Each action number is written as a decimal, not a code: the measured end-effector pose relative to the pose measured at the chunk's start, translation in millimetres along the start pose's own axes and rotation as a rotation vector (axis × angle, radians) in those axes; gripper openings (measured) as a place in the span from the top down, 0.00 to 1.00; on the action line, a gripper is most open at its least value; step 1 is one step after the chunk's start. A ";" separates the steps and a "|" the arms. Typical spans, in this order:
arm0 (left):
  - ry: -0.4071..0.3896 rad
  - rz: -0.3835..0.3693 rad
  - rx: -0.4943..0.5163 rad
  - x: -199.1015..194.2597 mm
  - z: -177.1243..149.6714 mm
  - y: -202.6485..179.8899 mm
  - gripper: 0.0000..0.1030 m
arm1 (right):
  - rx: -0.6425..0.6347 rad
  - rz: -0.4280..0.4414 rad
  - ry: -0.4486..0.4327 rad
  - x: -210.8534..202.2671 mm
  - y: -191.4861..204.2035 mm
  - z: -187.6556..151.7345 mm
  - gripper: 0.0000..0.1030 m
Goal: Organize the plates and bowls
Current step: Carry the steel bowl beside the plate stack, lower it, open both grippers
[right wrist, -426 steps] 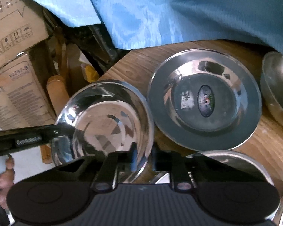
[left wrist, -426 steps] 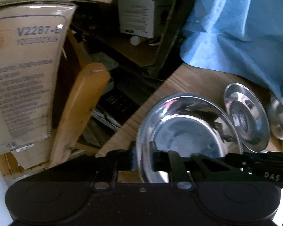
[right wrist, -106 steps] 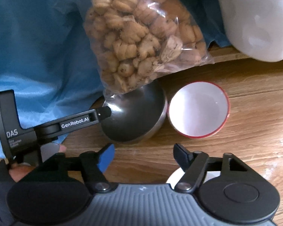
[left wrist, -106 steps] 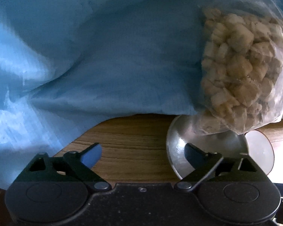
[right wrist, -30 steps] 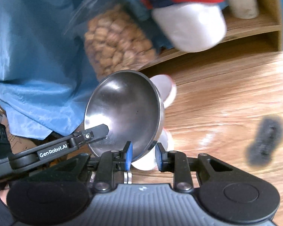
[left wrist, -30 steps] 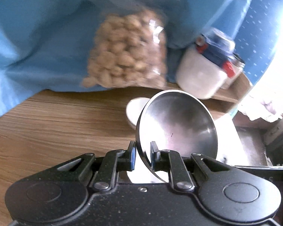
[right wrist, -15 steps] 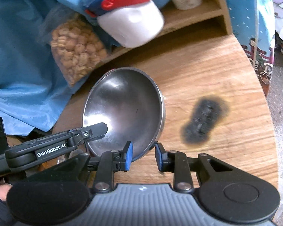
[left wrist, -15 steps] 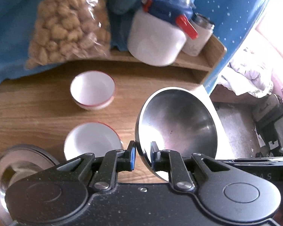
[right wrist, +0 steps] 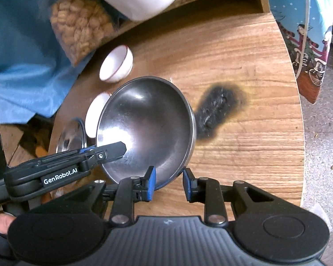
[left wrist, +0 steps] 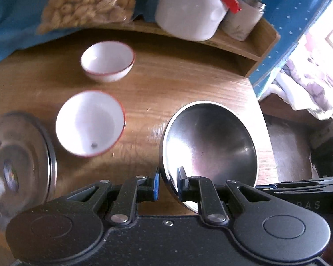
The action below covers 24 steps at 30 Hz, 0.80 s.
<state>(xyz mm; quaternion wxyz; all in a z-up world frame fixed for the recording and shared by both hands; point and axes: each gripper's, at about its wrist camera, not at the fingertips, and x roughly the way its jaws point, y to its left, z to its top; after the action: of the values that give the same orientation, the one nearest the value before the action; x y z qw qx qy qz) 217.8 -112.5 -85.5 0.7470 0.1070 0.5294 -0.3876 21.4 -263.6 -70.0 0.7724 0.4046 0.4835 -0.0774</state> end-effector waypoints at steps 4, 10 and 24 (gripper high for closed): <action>0.017 0.036 -0.061 -0.3 -13.9 0.0 0.84 | -0.038 0.010 0.047 2.4 -0.9 -4.4 0.71; 0.022 0.059 -0.119 -2.6 -26.9 5.1 0.84 | -0.062 0.021 0.077 5.6 4.1 -7.4 0.71; 0.028 0.035 -0.108 -0.2 -28.5 21.2 0.78 | -0.038 -0.038 0.044 3.7 9.2 -9.3 0.57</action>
<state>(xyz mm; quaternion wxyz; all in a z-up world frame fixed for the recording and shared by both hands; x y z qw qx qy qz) 212.3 -81.8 -102.5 0.7510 0.0811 0.5579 -0.3437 21.6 -250.0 -69.9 0.7676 0.3821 0.5094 -0.0737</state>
